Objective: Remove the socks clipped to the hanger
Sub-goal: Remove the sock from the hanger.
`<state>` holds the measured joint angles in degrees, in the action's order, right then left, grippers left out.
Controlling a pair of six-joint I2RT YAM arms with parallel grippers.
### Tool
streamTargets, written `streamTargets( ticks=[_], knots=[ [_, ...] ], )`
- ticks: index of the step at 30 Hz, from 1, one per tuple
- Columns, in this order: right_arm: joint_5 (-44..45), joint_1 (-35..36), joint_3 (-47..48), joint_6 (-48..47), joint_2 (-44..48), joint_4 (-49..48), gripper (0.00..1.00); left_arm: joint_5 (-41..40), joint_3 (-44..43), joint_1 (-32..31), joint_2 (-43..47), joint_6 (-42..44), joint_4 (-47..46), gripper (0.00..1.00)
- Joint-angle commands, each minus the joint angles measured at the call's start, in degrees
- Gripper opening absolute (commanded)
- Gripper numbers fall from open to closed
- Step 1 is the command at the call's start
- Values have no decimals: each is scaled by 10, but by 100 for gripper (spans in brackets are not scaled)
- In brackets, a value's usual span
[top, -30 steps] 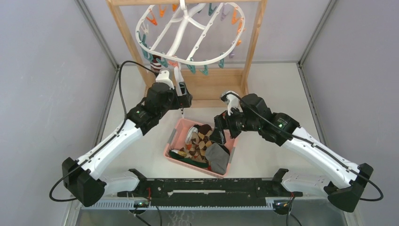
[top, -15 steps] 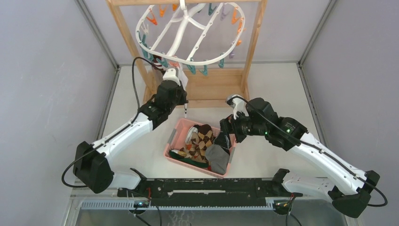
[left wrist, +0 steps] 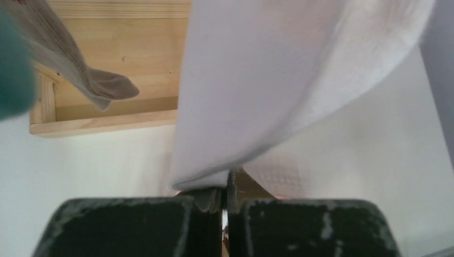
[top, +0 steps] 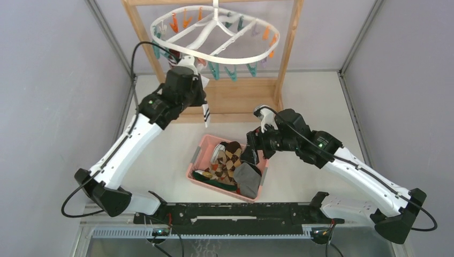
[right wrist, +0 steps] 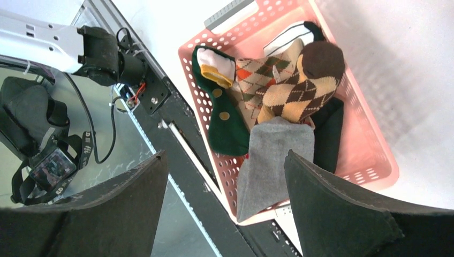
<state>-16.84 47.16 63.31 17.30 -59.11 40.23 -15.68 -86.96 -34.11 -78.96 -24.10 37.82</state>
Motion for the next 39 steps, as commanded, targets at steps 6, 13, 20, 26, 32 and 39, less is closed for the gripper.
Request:
streamTargets(
  ticks=[6,13,20,26,32,39],
  knots=[
    [-6,-16,2,5,-37,-162,91,110,-79,3,32,-61,153,0],
    [-45,-17,2,21,-114,-311,94,152,-21,3,66,-105,117,0],
    [-62,-11,2,32,-167,-412,97,185,5,3,85,-135,97,0],
    [-92,-10,2,54,-199,-468,100,202,6,3,88,-152,87,0],
    [-94,1,2,63,-218,-471,100,216,5,4,85,-163,76,0],
    [-80,17,2,52,-222,-456,99,233,6,4,79,-175,60,0]
  ],
)
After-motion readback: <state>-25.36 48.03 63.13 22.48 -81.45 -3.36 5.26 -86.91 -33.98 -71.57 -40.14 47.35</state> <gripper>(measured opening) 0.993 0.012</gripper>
